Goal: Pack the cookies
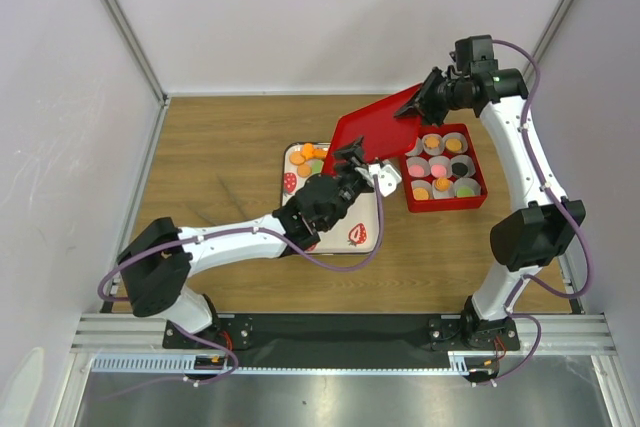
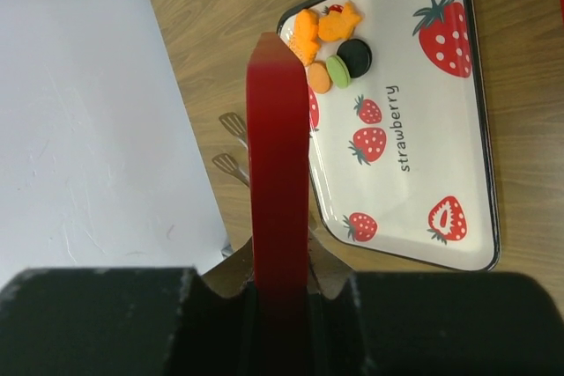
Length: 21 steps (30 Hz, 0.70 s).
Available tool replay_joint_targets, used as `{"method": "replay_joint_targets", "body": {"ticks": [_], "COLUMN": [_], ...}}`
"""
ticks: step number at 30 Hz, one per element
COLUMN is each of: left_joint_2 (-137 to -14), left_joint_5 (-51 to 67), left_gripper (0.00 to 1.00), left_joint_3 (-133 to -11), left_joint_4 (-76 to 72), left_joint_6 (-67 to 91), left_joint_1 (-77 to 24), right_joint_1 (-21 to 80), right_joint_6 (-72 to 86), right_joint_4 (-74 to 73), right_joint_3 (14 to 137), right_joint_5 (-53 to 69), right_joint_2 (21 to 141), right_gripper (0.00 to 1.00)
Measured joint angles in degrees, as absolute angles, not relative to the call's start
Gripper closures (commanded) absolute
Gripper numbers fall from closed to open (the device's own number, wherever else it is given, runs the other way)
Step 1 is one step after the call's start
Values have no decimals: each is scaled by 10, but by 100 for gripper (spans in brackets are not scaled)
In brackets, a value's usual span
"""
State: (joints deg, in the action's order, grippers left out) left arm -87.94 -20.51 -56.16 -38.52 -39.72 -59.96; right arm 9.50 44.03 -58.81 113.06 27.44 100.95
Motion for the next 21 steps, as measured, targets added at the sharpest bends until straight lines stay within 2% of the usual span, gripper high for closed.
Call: {"method": "replay_joint_targets", "body": {"ticks": [6,9,10,12,13,19,20,21], "left_joint_2": [-891,-899,-902,-907,-911,-922,-922,-922], "left_joint_5": [-223,-222,-221,-213,-205,-178,-176,-173], "left_gripper": [55,67,76,86,99,100,100,100], "left_joint_3": [-566,-572,-574,-581,-585,-614,-620,-625], "left_joint_4": [-410,-409,-407,-394,-382,-334,-323,-314], "left_joint_6": [-411,-411,-411,-413,-417,-419,-418,-418], "left_joint_1": [-596,-595,-595,-593,-592,-586,-585,-584], "right_joint_1": [96,95,95,95,95,90,89,88], "right_joint_6": [448,453,453,457,461,452,452,452], "right_joint_4": [-588,-582,-580,-576,-571,-557,-554,-553], "right_joint_3": [1129,1129,1129,1129,1129,1129,1129,1129], "right_joint_5": [272,272,272,271,272,263,263,263], "right_joint_2": [1009,1009,1008,1008,1008,1008,1007,1007], "right_gripper": [100,100,99,99,99,87,84,73]}}
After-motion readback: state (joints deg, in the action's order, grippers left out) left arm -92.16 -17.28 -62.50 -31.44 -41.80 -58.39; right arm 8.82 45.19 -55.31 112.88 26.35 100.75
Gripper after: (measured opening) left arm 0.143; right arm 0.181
